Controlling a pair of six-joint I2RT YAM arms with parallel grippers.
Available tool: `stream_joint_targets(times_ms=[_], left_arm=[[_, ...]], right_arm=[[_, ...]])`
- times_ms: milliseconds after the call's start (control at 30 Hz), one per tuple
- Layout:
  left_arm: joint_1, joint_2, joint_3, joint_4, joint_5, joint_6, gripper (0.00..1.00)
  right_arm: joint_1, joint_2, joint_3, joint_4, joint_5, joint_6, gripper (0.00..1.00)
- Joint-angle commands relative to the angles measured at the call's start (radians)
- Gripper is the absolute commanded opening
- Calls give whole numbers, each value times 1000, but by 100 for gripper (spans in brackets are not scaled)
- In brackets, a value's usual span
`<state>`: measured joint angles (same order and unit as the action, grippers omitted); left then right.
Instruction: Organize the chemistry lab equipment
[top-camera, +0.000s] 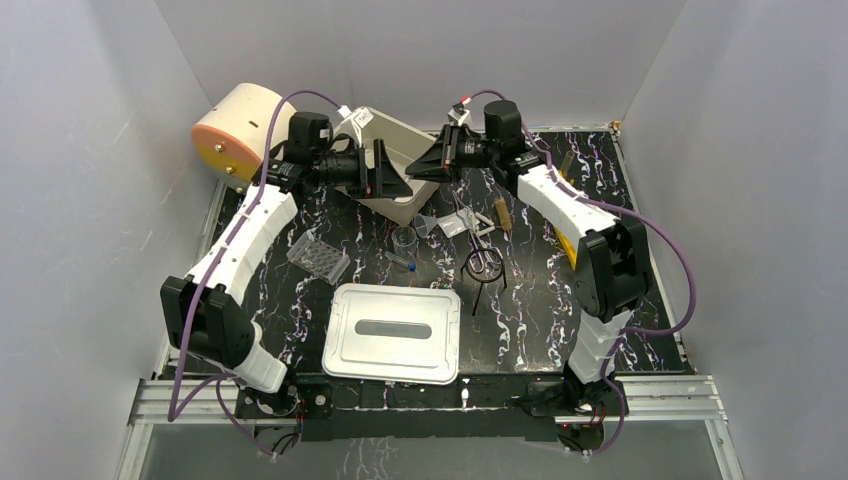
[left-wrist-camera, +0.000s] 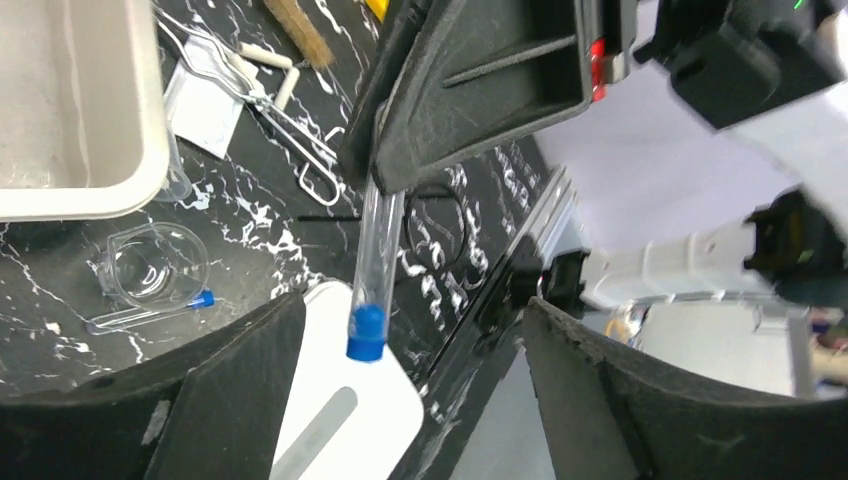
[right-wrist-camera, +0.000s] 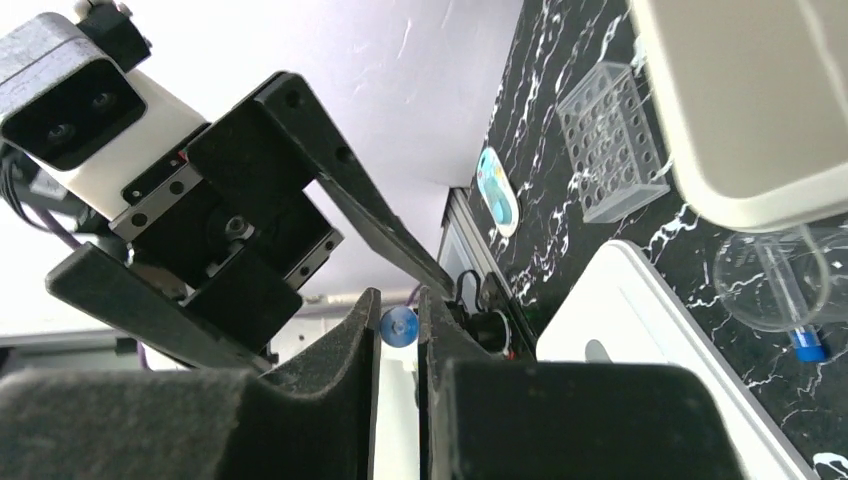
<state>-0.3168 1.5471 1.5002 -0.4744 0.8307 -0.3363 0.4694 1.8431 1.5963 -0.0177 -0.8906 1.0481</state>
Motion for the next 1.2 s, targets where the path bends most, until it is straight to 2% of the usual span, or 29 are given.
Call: stream_joint_targets(times_ms=[0, 67, 133, 267, 433, 567, 633, 700, 767, 833, 1000, 1067, 1167], left_arm=[[-1, -67, -49, 239, -140, -359, 81], [-1, -94, -108, 375, -229, -537, 81], [-1, -114, -179, 579, -280, -686, 82], [-15, -116, -257, 833, -402, -801, 80], [-24, -102, -262, 914, -495, -826, 72], [-49, -86, -290, 989, -487, -843, 52], [-59, -88, -316, 1031, -484, -849, 46], [-65, -89, -327, 1045, -481, -845, 45], [-71, -96, -332, 1036, -490, -827, 54], [-73, -103, -340, 1028, -499, -819, 55], [-75, -116, -334, 1015, -518, -753, 34], [-75, -122, -309, 967, -550, -707, 34], [-75, -121, -301, 978, -568, -694, 36]], right_arm=[[-51, -68, -44, 279, 61, 181, 14], [-67, -61, -37, 339, 79, 230, 15], [-77, -47, -26, 410, 85, 291, 16], [-88, -20, -30, 507, 130, 447, 16], [-88, -24, -25, 459, 198, 489, 17], [-88, -31, -48, 454, 221, 529, 17], [-89, -31, -70, 482, 217, 561, 17], [-88, -34, -95, 522, 224, 594, 17], [-88, -33, -95, 528, 227, 602, 17], [-88, -39, -97, 514, 238, 598, 17], [-87, -51, -118, 496, 246, 592, 17], [-87, -56, -123, 488, 243, 588, 17], [-87, -61, -127, 485, 240, 583, 17]])
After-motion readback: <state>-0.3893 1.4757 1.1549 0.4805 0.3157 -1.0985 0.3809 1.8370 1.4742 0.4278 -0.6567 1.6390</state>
